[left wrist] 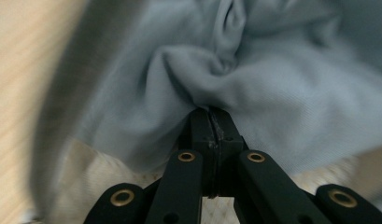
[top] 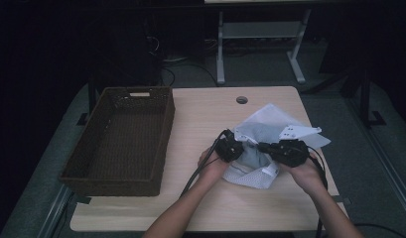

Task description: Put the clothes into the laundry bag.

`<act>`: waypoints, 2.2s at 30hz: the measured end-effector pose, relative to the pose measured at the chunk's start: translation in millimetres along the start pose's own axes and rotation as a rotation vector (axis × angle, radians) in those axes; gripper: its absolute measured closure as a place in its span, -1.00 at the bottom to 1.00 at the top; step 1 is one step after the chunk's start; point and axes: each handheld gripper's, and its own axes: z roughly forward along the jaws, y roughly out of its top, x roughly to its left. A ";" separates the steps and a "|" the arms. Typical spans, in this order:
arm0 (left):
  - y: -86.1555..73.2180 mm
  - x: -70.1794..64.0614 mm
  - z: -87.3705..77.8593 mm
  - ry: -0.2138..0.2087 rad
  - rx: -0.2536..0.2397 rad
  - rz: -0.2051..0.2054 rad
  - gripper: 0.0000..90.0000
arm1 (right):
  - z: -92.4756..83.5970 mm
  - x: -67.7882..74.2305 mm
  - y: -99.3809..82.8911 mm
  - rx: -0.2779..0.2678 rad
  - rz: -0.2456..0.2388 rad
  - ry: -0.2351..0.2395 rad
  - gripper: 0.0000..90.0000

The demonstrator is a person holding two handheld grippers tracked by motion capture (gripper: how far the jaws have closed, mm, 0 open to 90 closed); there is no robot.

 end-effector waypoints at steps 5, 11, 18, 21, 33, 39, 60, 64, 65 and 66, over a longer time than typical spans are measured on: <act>-2.4 4.8 -5.4 -0.011 -0.051 -0.035 0.85 | -3.7 -2.9 -0.8 -0.008 0.006 -0.002 0.95; -11.5 2.2 -45.5 -0.104 -0.174 -0.050 0.63 | -2.9 -5.2 -1.9 -0.006 0.008 -0.009 0.95; -13.0 -21.6 -48.1 -0.226 -0.195 0.008 0.28 | -6.7 -2.7 4.6 -0.026 0.024 -0.012 0.96; -9.6 -30.1 -32.2 -0.229 -0.191 0.008 0.28 | -12.4 -0.8 8.7 -0.051 0.029 -0.017 0.96; 6.2 -32.5 19.2 -0.066 -0.230 -0.065 0.98 | -28.6 2.0 14.9 -0.105 0.052 -0.014 0.96; 2.5 -30.1 9.7 -0.086 -0.259 -0.080 0.84 | -30.8 -2.2 12.1 -0.100 0.061 -0.023 0.96; -21.0 18.4 -11.8 0.044 -0.116 -0.119 0.35 | -31.8 -2.5 9.8 -0.076 0.049 -0.022 0.96; -12.0 17.1 -7.7 0.012 -0.169 -0.130 0.92 | -32.7 -3.4 9.3 -0.079 0.050 -0.019 0.96; -8.9 15.6 -10.1 0.006 -0.188 -0.126 0.94 | -33.1 -3.7 9.2 -0.078 0.051 -0.019 0.96; -5.2 12.9 -13.5 0.004 -0.219 -0.117 0.94 | -33.3 -4.2 9.0 -0.078 0.051 -0.020 0.96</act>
